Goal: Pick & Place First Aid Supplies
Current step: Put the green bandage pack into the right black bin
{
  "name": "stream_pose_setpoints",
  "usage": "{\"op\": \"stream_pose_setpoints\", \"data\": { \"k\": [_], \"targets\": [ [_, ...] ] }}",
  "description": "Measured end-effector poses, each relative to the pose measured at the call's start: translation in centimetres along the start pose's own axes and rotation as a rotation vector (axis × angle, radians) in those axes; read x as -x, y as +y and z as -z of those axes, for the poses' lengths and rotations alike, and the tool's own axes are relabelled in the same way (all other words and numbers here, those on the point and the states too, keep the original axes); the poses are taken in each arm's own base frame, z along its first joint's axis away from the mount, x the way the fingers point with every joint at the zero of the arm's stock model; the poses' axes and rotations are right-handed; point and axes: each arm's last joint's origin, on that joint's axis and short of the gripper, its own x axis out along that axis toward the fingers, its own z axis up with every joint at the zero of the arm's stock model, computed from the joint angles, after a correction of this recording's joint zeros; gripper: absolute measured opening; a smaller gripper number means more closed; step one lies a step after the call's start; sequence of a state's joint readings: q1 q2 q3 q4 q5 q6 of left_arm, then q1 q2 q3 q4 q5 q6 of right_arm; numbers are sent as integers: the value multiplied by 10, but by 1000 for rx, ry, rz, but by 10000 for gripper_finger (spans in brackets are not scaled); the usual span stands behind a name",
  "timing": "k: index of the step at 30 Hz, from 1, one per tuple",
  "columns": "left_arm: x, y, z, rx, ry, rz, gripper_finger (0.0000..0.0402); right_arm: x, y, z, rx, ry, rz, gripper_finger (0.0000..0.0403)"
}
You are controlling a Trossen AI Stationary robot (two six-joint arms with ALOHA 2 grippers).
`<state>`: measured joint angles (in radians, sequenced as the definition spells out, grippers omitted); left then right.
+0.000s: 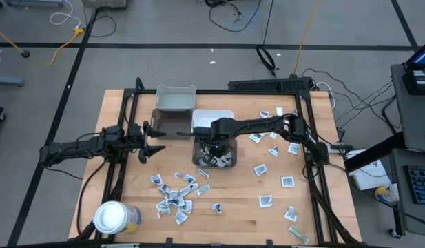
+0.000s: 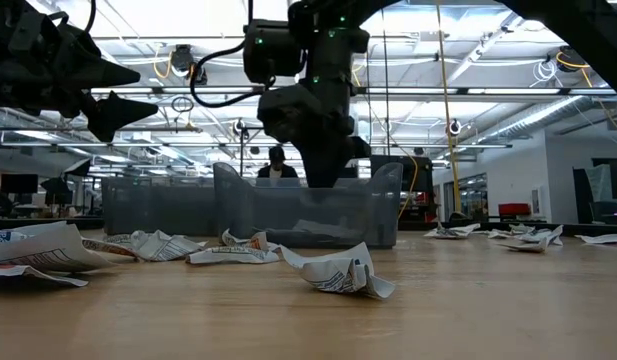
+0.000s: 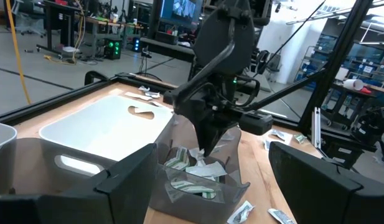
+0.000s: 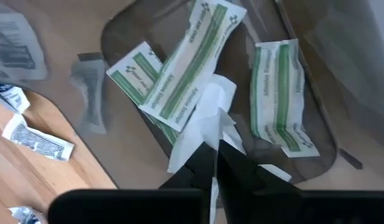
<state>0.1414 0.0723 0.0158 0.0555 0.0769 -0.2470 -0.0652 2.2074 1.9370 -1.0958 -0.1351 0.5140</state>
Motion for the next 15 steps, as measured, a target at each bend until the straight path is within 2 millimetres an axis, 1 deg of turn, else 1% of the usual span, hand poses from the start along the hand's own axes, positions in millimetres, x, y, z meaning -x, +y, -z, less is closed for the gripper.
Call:
{"op": "stream_pose_setpoints", "data": {
  "k": [3,11,15],
  "targets": [
    [0,0,0,0,0,0,310,0,-2,-1,-7,11,-16,56],
    [0,0,0,0,0,0,310,0,-2,-1,-7,12,-19,179],
    [0,0,0,0,0,0,310,1,-2,-1,-6,9,-20,226]
  ]
}}
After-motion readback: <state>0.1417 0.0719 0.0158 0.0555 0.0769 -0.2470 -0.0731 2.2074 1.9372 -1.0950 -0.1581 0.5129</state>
